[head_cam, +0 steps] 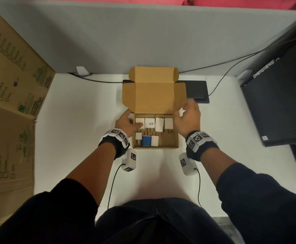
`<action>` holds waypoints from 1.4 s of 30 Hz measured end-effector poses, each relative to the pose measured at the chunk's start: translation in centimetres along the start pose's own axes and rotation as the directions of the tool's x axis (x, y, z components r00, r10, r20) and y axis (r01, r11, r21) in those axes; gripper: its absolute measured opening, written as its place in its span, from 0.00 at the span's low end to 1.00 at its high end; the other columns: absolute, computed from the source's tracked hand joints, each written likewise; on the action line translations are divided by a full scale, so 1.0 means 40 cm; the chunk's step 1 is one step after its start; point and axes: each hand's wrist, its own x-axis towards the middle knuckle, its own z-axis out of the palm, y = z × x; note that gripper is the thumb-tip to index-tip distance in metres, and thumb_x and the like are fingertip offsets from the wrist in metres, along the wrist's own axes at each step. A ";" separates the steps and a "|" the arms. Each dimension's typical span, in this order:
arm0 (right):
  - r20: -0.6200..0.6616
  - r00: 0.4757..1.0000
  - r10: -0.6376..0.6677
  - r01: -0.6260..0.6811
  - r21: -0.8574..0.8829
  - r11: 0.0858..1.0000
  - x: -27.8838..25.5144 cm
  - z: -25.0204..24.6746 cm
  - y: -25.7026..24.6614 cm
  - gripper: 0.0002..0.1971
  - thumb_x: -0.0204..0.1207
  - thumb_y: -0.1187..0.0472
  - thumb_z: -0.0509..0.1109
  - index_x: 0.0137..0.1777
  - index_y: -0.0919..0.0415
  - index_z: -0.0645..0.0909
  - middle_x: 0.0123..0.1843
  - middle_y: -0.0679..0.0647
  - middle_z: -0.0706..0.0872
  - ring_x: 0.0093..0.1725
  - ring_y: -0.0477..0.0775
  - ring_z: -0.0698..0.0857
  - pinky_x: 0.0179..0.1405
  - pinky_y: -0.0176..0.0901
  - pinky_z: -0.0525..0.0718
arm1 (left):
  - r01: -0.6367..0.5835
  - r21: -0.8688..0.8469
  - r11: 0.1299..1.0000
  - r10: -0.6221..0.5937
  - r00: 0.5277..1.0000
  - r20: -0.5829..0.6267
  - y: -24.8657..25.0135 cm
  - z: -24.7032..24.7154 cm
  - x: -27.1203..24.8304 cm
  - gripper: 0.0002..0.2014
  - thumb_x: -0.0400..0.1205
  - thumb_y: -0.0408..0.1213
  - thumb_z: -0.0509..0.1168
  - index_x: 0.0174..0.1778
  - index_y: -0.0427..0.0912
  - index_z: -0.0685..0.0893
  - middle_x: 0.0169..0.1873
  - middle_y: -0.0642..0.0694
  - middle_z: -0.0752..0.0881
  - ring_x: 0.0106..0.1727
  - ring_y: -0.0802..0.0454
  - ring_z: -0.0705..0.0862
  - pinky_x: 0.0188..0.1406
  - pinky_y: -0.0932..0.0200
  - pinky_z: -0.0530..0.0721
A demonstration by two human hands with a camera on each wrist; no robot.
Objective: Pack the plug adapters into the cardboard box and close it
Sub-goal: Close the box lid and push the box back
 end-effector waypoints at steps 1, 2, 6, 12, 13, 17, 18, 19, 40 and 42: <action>-0.034 0.997 0.074 -0.071 0.076 0.995 0.013 -0.009 0.001 0.18 0.74 0.56 0.73 0.60 0.58 0.73 0.58 0.58 0.81 0.53 0.56 0.81 0.53 0.54 0.85 | -0.002 -0.027 1.000 0.002 1.000 0.007 0.005 -0.002 0.001 0.23 0.78 0.41 0.79 0.65 0.63 0.81 0.44 0.52 0.93 0.49 0.49 0.92 0.57 0.52 0.90; -0.047 0.989 0.140 -0.131 0.157 0.979 0.025 -0.017 -0.002 0.21 0.74 0.52 0.74 0.61 0.56 0.71 0.59 0.57 0.82 0.54 0.57 0.83 0.54 0.55 0.85 | 0.006 -0.062 0.998 -0.005 1.000 0.021 0.012 -0.007 0.001 0.20 0.79 0.39 0.78 0.63 0.61 0.82 0.44 0.52 0.92 0.51 0.46 0.91 0.59 0.50 0.89; 0.051 0.964 0.260 -0.263 0.321 0.910 0.056 -0.044 -0.008 0.26 0.79 0.39 0.68 0.70 0.50 0.68 0.64 0.53 0.84 0.57 0.55 0.86 0.58 0.54 0.86 | 0.033 -0.313 0.949 -0.018 0.999 0.049 0.058 -0.035 0.001 0.13 0.78 0.35 0.69 0.58 0.51 0.86 0.54 0.49 0.90 0.59 0.45 0.87 0.63 0.46 0.79; 0.258 0.925 0.279 -0.372 0.458 0.808 0.053 -0.076 -0.049 0.21 0.83 0.33 0.53 0.49 0.48 0.77 0.60 0.52 0.88 0.57 0.58 0.89 0.48 0.56 0.89 | 0.119 -0.577 0.808 -0.033 0.987 0.158 0.140 -0.066 -0.028 0.19 0.86 0.58 0.61 0.62 0.48 0.82 0.70 0.46 0.89 0.69 0.50 0.84 0.75 0.39 0.62; 0.277 0.919 0.279 -0.382 0.463 0.800 0.046 -0.086 -0.057 0.22 0.84 0.33 0.51 0.48 0.48 0.77 0.60 0.51 0.88 0.56 0.57 0.89 0.47 0.54 0.88 | 0.113 -0.575 0.810 -0.033 0.988 0.148 0.140 -0.068 -0.032 0.21 0.88 0.60 0.58 0.58 0.46 0.83 0.71 0.45 0.88 0.70 0.49 0.84 0.75 0.38 0.61; 0.320 0.885 0.338 -0.459 0.481 0.747 0.016 -0.111 -0.055 0.40 0.82 0.29 0.43 0.54 0.62 0.84 0.57 0.52 0.91 0.56 0.58 0.89 0.54 0.58 0.84 | 0.092 -0.568 0.818 -0.057 0.995 0.079 0.122 -0.073 -0.061 0.29 0.88 0.70 0.48 0.38 0.50 0.78 0.65 0.46 0.91 0.66 0.47 0.84 0.73 0.37 0.59; 0.324 0.877 0.356 -0.476 0.478 0.738 0.008 -0.116 -0.048 0.42 0.81 0.28 0.43 0.56 0.66 0.84 0.55 0.53 0.91 0.55 0.59 0.89 0.55 0.59 0.84 | 0.090 -0.569 0.817 -0.055 0.995 0.078 0.113 -0.075 -0.072 0.31 0.88 0.70 0.45 0.38 0.49 0.78 0.62 0.45 0.90 0.63 0.46 0.84 0.72 0.37 0.60; 0.333 0.869 0.366 -0.490 0.473 0.733 -0.001 -0.120 -0.042 0.43 0.81 0.28 0.44 0.55 0.67 0.84 0.53 0.55 0.92 0.54 0.60 0.89 0.55 0.59 0.84 | 0.086 -0.566 0.820 -0.049 0.996 0.081 0.103 -0.075 -0.078 0.32 0.88 0.71 0.44 0.39 0.48 0.79 0.58 0.44 0.90 0.60 0.44 0.84 0.70 0.38 0.63; 0.567 0.722 0.398 -0.454 -0.047 0.890 -0.256 -0.104 0.095 0.33 0.72 0.38 0.75 0.73 0.50 0.71 0.62 0.56 0.88 0.52 0.57 0.91 0.46 0.51 0.90 | 0.182 0.076 0.980 -0.194 0.963 0.188 -0.098 -0.033 -0.246 0.27 0.83 0.59 0.71 0.75 0.48 0.82 0.65 0.44 0.88 0.65 0.41 0.89 0.62 0.45 0.89; 0.593 0.672 0.444 -0.505 -0.072 0.860 -0.271 -0.104 0.093 0.28 0.75 0.37 0.72 0.67 0.54 0.76 0.58 0.56 0.89 0.49 0.57 0.92 0.45 0.51 0.91 | 0.301 0.053 0.952 -0.305 0.925 0.228 -0.111 -0.027 -0.259 0.31 0.83 0.66 0.67 0.61 0.38 0.89 0.55 0.38 0.94 0.54 0.39 0.94 0.56 0.42 0.94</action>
